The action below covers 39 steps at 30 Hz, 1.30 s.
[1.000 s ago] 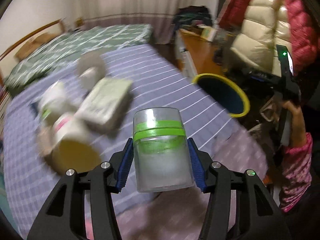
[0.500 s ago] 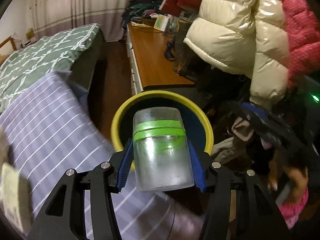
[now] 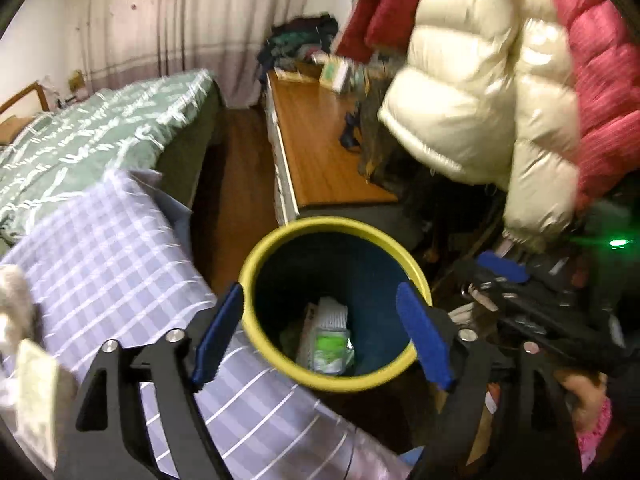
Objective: Collect trash
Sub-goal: 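Move the clear cup over the yellow bin and open the left gripper, then grasp the white paper cup with the right gripper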
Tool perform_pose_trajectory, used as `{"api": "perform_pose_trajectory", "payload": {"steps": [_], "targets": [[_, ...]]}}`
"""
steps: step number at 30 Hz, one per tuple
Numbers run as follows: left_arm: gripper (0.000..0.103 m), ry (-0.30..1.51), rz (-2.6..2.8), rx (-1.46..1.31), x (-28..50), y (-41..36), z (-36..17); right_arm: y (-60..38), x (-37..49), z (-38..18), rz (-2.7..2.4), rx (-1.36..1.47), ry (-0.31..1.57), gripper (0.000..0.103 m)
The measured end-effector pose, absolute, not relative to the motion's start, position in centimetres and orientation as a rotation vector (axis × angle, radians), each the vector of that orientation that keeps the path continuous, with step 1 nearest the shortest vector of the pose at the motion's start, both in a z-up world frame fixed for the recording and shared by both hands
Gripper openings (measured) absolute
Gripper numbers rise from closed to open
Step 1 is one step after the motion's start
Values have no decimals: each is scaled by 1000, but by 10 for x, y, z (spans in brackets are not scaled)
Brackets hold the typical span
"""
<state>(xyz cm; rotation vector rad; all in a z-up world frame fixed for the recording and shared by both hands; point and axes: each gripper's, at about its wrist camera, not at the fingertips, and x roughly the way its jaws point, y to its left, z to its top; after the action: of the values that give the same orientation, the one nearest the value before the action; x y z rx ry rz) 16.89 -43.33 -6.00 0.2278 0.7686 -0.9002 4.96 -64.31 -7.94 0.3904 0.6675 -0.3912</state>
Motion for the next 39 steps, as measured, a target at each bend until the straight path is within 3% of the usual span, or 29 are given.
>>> {"api": "perform_pose_trajectory", "payload": {"steps": [12, 22, 28, 37, 39], "targets": [[92, 547, -559, 81, 149, -199, 6, -554, 99, -71, -207, 291, 719, 52], [93, 493, -136, 28, 170, -33, -25, -432, 148, -58, 62, 183, 767, 57], [93, 527, -84, -76, 176, 16, -46, -344, 153, -57, 269, 115, 793, 57], [93, 516, -61, -61, 155, 32, -49, -261, 152, -68, 436, 53, 843, 57], [93, 513, -68, -68, 150, 32, -48, -251, 157, -71, 439, 47, 853, 49]]}}
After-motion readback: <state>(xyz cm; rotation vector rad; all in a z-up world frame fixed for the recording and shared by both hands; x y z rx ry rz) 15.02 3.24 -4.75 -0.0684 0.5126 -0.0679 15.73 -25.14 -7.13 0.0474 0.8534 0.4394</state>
